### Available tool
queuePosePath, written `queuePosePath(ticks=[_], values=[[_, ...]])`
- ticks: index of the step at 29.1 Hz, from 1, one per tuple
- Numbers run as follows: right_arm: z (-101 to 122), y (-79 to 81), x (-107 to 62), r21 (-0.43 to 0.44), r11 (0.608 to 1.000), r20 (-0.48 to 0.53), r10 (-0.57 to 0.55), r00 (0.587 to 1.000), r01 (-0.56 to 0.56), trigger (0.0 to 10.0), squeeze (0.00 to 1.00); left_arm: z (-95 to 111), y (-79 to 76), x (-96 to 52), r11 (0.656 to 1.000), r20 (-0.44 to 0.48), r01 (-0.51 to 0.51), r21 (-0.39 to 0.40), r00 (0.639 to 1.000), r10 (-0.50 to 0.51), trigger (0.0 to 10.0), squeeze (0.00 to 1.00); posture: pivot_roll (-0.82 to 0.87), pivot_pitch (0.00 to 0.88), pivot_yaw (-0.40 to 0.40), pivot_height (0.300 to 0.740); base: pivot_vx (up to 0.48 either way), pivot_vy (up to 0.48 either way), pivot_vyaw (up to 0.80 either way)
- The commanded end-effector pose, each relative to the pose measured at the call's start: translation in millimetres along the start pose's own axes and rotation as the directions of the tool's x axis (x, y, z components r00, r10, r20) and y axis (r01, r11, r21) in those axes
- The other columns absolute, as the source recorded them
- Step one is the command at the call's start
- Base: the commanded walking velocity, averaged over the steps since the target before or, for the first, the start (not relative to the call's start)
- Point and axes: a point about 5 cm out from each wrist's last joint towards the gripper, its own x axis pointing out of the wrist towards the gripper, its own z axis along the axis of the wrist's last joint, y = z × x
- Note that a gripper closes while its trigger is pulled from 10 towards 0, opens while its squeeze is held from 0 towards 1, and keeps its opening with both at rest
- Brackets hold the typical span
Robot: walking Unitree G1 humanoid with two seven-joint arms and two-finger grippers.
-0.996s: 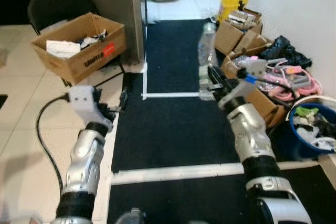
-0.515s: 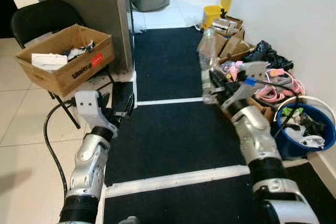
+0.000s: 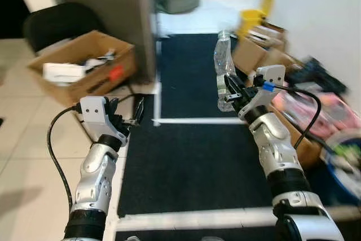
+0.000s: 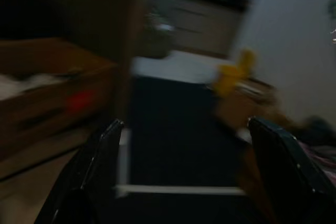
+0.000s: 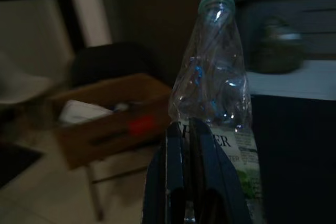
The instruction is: Picking trash to rubbish bin
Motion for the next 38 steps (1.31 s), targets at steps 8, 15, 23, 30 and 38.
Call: queuePosePath(ticks=[8, 15, 23, 30, 38], values=[[0.7, -0.5, 0.0, -0.003, 1.000, -0.001, 0.007, 1.000, -0.007, 10.0, 0.00, -1.1, -1.5, 0.9, 1.000, -0.007, 0.012, 0.001, 1.000, -0.012, 10.0, 0.00, -0.04, 0.000, -0.020, 0.740, 0.480, 0.000, 0.28], [0.4, -0.7, 0.1, 0.000, 1.000, -0.002, 0.003, 1.000, -0.003, 10.0, 0.00, -1.2, -1.6, 0.8, 1.000, -0.007, 0.012, 0.001, 1.000, -0.012, 10.0, 0.00, -0.04, 0.000, -0.020, 0.740, 0.480, 0.000, 0.06], [0.9, -1.3, 0.4, 0.001, 1.000, -0.002, -0.001, 1.000, 0.001, 10.0, 0.00, -1.1, -1.9, 1.4, 1.000, -0.007, 0.014, 0.003, 1.000, -0.014, 10.0, 0.00, -0.04, 0.000, -0.020, 0.740, 0.480, 0.000, 0.00], [1.1, -1.2, 0.7, 0.004, 1.000, 0.000, -0.003, 1.000, 0.003, 10.0, 0.00, -1.2, -1.9, 1.3, 1.000, -0.009, 0.014, 0.001, 1.000, -0.014, 10.0, 0.00, -0.04, 0.000, -0.020, 0.740, 0.480, 0.000, 0.00], [1.2, -1.8, 0.6, 0.007, 1.000, 0.001, -0.008, 1.000, 0.008, 10.0, 0.00, -1.6, -2.0, 1.4, 1.000, -0.010, 0.014, 0.000, 1.000, -0.014, 10.0, 0.00, -0.04, 0.000, -0.021, 0.740, 0.480, 0.000, 0.00]])
